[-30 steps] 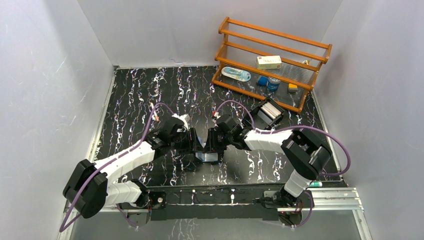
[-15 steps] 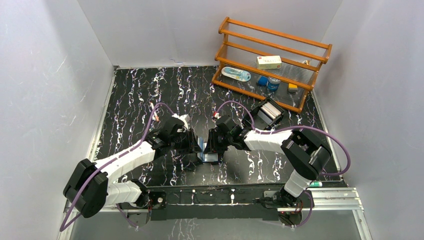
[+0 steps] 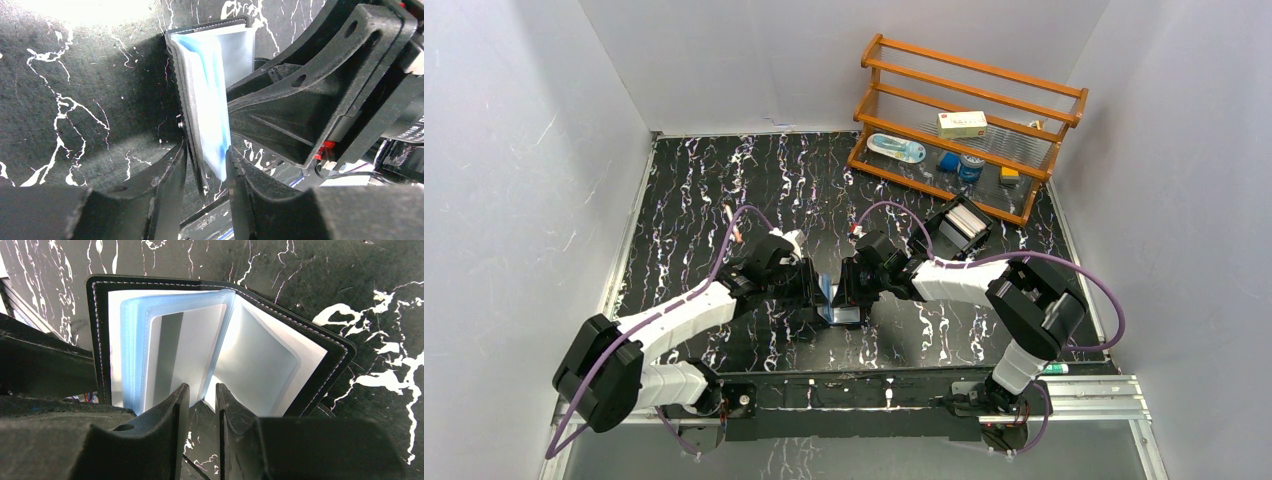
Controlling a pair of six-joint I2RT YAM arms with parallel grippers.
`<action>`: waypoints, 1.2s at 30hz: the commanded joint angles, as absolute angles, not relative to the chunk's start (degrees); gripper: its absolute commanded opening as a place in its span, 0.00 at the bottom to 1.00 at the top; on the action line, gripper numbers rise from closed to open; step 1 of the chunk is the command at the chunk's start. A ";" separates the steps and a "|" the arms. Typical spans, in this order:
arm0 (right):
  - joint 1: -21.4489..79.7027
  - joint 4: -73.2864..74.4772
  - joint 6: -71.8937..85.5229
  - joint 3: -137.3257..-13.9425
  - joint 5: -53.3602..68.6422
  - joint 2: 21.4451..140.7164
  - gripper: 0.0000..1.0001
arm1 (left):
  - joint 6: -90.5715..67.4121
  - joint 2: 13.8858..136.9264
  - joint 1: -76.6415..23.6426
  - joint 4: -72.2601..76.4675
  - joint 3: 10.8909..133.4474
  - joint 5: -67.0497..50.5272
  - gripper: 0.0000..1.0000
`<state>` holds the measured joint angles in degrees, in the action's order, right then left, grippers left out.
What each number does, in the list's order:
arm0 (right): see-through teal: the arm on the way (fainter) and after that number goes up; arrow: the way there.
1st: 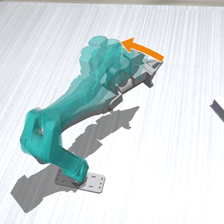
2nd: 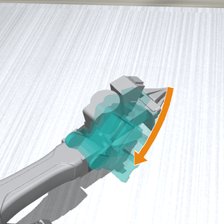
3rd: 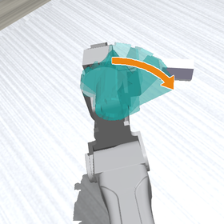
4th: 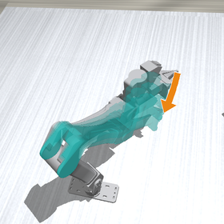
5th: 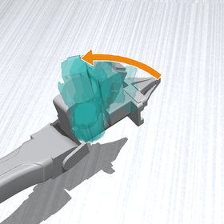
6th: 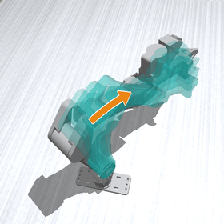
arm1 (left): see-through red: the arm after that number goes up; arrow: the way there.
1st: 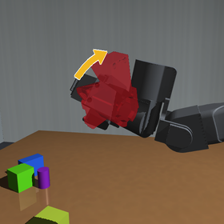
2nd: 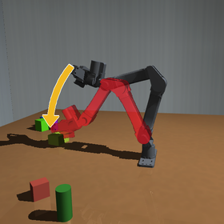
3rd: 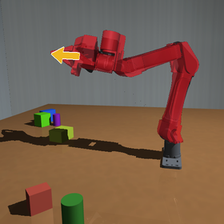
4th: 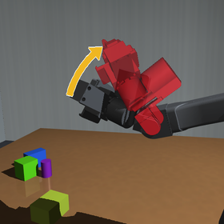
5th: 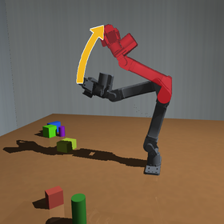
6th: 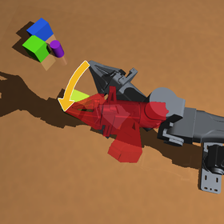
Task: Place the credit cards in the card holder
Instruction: Adjust the card slot to the card holder, then flip the card slot into the card holder.
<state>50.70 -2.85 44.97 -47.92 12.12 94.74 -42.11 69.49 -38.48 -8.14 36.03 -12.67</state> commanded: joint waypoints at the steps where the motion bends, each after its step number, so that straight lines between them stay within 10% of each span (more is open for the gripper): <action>1: 50.88 -3.25 44.47 -49.13 11.88 93.96 0.33 | -41.15 70.09 -38.59 -8.09 36.39 -12.23 0.31; 11: 50.89 -3.11 44.24 -49.20 11.59 94.15 0.33 | -40.50 72.48 -38.58 -7.29 36.36 -12.04 0.28; 15: 50.84 4.33 43.76 -52.13 7.88 89.95 0.43 | -39.73 71.47 -38.58 -10.70 38.67 -10.74 0.00; 36: 50.88 -0.12 47.31 -53.21 4.99 82.41 0.44 | -39.07 76.03 -41.73 -26.06 50.71 -2.78 0.00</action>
